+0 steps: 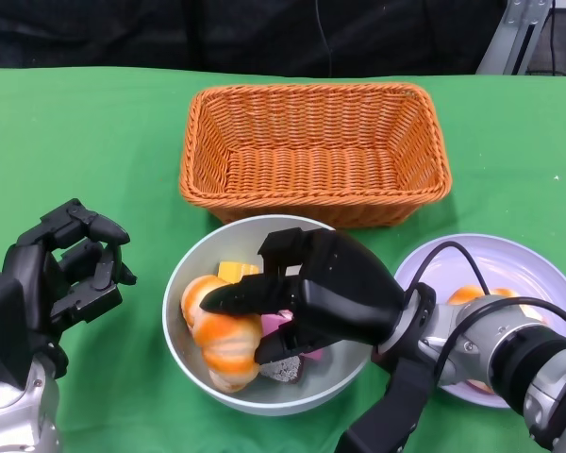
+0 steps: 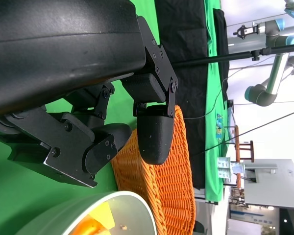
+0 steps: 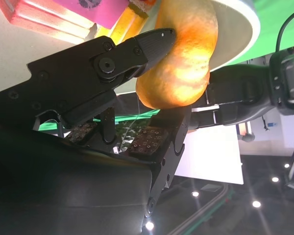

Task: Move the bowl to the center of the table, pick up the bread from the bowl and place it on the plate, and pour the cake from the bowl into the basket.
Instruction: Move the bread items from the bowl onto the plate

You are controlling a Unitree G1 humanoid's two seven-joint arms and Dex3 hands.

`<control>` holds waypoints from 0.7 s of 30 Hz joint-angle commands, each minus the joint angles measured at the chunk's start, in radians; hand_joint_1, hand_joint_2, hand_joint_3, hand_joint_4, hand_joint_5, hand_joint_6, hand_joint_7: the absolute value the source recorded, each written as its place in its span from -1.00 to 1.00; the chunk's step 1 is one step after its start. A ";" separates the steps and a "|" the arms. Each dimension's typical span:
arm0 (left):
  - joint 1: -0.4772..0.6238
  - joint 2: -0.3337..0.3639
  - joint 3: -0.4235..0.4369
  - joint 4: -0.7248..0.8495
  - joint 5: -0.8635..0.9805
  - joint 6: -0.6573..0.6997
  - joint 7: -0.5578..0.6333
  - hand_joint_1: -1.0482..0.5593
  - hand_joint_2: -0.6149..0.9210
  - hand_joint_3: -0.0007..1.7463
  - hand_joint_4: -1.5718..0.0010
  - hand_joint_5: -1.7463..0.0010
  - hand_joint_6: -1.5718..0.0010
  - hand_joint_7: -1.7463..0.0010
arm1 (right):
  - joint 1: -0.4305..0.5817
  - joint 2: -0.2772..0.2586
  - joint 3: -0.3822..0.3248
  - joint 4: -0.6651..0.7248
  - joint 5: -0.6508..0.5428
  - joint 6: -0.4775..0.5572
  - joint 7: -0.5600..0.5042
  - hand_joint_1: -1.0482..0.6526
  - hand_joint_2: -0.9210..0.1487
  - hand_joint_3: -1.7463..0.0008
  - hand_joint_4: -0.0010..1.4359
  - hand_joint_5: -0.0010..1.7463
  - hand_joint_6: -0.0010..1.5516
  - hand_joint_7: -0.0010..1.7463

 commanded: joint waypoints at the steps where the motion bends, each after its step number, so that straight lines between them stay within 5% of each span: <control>1: -0.004 0.024 -0.001 0.014 0.008 -0.017 0.018 0.29 0.56 0.13 -0.01 -0.79 -0.07 -0.47 | 0.003 -0.017 -0.016 -0.010 0.019 -0.009 0.006 -0.11 -1.00 0.84 0.15 0.22 0.25 -0.38; 8: -0.011 0.021 0.014 0.026 -0.025 -0.018 -0.021 0.33 0.52 0.24 0.03 -0.86 -0.09 -0.47 | 0.007 -0.029 -0.054 -0.024 0.058 -0.023 0.038 -0.07 -1.00 0.93 0.19 0.22 0.22 -0.33; 11: -0.011 0.023 0.012 0.030 -0.020 -0.019 -0.013 0.33 0.54 0.19 0.04 -0.83 -0.10 -0.44 | 0.012 -0.038 -0.068 -0.039 0.066 -0.026 0.032 -0.05 -1.00 0.89 0.19 0.36 0.20 -0.26; 21: -0.016 0.023 0.023 0.028 -0.054 0.009 -0.042 0.34 0.59 0.13 -0.03 -0.79 -0.10 -0.44 | 0.032 -0.092 -0.140 -0.118 0.104 -0.043 0.033 0.02 -1.00 0.82 0.11 0.81 -0.02 0.30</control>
